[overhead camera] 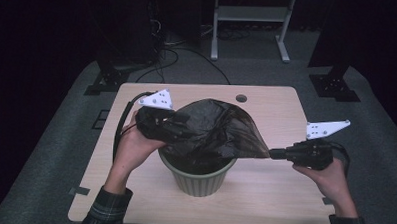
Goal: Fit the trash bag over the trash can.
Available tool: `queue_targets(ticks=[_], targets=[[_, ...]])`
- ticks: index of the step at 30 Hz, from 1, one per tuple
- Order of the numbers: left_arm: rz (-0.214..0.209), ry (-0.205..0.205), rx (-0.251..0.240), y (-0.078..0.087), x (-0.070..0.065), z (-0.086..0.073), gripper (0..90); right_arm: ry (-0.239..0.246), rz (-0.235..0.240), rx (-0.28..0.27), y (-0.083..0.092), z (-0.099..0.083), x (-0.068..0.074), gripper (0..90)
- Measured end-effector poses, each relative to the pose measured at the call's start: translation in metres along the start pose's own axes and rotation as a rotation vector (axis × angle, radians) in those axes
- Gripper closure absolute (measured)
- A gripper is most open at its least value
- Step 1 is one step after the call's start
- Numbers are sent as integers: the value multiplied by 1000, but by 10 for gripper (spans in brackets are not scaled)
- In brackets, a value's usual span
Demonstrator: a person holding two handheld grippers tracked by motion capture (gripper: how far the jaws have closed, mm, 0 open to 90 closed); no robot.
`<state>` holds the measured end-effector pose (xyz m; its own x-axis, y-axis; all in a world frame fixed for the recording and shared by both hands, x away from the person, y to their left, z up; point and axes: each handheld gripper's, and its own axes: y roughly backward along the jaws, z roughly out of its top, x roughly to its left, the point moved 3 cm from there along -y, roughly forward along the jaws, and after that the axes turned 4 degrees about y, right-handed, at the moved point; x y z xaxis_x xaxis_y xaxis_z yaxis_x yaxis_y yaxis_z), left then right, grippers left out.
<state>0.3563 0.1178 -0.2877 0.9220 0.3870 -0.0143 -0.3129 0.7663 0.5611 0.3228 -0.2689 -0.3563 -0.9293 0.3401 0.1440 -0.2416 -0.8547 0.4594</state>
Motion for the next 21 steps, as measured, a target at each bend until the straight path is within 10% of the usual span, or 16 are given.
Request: queue_targets(ticks=[6,17,21], targets=[[81,3,33,5,11,-18,371,-1,-7,-11,0,2,-1,876],[37,22,39,11,19,-32,881,-1,-27,-60,4,13,-2,702],[28,61,10,20,23,-36,900,7,-31,-76,4,17,0,672]])
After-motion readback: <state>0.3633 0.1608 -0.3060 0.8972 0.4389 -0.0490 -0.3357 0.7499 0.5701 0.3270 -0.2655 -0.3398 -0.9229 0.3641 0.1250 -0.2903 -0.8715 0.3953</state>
